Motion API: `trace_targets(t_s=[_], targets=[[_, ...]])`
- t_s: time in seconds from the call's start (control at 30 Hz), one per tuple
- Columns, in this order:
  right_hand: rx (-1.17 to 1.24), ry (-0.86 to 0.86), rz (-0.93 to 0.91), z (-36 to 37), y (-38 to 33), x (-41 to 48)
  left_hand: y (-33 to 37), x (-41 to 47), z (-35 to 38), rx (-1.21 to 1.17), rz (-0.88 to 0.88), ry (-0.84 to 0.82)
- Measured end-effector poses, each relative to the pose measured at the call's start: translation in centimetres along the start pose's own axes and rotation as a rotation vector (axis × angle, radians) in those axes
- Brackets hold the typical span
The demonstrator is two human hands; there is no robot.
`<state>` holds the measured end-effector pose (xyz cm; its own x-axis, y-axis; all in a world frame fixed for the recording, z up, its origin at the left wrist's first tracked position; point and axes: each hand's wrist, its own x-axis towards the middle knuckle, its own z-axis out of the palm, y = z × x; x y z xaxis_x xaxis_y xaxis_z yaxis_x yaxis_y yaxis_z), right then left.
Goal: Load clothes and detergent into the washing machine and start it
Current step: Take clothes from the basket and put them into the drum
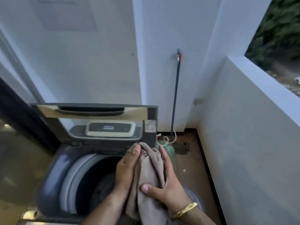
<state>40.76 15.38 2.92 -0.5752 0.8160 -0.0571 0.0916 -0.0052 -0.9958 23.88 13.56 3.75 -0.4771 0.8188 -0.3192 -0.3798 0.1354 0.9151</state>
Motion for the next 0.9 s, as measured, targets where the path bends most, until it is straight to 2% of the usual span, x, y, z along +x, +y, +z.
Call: trace_targets(t_s=[0.13,0.2,0.27,0.33,0.43,0.5,0.6,0.73,0.8,0.9], targets=[[-0.044,0.105,-0.064,6.3,-2.1,3.1,2.6,0.5,-7.4,0.133,0.100,0.111],[0.075,0.164,-0.031,8.1,-2.0,4.7,2.9,0.2,-10.1,0.150,0.125,0.082],[0.197,0.184,0.019,10.3,-1.6,6.4,2.8,0.3,-13.5,0.152,0.151,-0.029],[0.248,0.195,0.066,12.4,-1.1,7.8,2.7,0.5,-16.0,0.160,0.105,-0.212],[0.184,0.185,0.138,15.6,0.9,9.4,1.6,1.9,-18.7,0.309,0.072,-0.357],[0.062,0.176,0.205,17.5,2.4,10.1,1.2,3.1,-20.2,0.464,0.070,-0.302],[0.038,0.126,0.333,19.4,3.7,10.7,0.9,5.1,-22.0,0.570,0.053,-0.141],[0.120,0.059,0.496,20.3,5.5,11.2,-0.1,7.5,-23.1,0.448,-0.024,0.017],[0.053,0.057,0.473,20.2,6.9,11.8,-1.0,8.6,-23.1,0.429,-0.088,0.017],[-0.027,0.030,0.404,20.7,8.5,13.1,-2.8,10.2,-22.6,0.351,-0.188,-0.130]])
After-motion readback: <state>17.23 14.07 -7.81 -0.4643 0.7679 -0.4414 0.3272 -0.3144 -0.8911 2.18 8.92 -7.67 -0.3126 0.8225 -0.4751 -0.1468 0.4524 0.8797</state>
